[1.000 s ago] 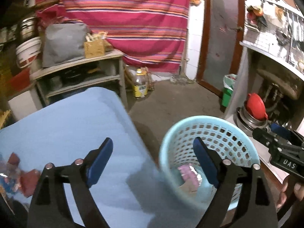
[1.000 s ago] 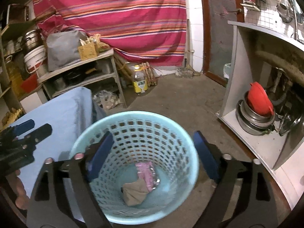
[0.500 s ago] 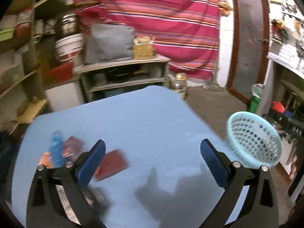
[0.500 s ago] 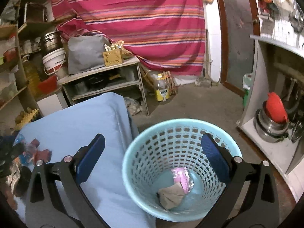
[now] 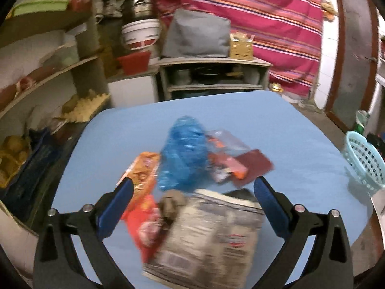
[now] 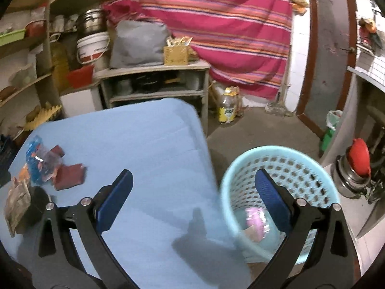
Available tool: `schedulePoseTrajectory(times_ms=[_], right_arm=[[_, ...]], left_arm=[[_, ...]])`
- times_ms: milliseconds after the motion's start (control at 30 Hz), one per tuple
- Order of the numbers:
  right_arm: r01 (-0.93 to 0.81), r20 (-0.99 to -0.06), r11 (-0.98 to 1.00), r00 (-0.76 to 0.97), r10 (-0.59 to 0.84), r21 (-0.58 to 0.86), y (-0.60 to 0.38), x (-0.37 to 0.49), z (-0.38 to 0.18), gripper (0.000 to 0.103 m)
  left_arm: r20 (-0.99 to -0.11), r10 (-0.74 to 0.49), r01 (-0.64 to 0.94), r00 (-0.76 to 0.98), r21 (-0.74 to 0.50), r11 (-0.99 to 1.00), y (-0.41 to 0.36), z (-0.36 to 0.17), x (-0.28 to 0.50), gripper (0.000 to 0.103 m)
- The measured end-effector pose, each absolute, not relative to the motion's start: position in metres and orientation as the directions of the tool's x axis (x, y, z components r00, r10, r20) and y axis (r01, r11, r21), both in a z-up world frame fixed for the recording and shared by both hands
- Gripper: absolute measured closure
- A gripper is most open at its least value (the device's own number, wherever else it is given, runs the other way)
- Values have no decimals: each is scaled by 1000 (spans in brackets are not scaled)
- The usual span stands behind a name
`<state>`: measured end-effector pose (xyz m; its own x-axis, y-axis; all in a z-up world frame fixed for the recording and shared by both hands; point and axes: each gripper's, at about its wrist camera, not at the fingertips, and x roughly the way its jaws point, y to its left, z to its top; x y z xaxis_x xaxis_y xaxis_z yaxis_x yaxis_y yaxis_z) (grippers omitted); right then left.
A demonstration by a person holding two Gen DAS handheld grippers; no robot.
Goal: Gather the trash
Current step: 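Move both open grippers back over the trash pile on the table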
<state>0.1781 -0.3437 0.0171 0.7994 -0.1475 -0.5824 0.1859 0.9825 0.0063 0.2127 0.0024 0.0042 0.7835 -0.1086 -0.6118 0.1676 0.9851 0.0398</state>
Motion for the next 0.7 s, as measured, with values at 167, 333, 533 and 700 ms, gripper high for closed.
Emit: schedulePoseTrajectory(times_ms=[167, 333, 533, 700], right_arm=[[127, -591, 992, 802, -88, 26, -310, 197, 15, 4], [79, -591, 997, 803, -78, -25, -272, 215, 10, 4], [-7, -623, 999, 782, -16, -34, -233, 240, -3, 5], [-72, -643, 996, 766, 20, -55, -200, 257, -15, 5]], left_arm=[[-601, -62, 129, 797, 69, 989, 28, 6, 233, 5], [-607, -55, 87, 793, 24, 996, 61, 7, 254, 5], [-622, -25, 60, 782, 36, 998, 92, 0, 274, 5], [-637, 5, 44, 771, 62, 997, 108, -11, 291, 5]])
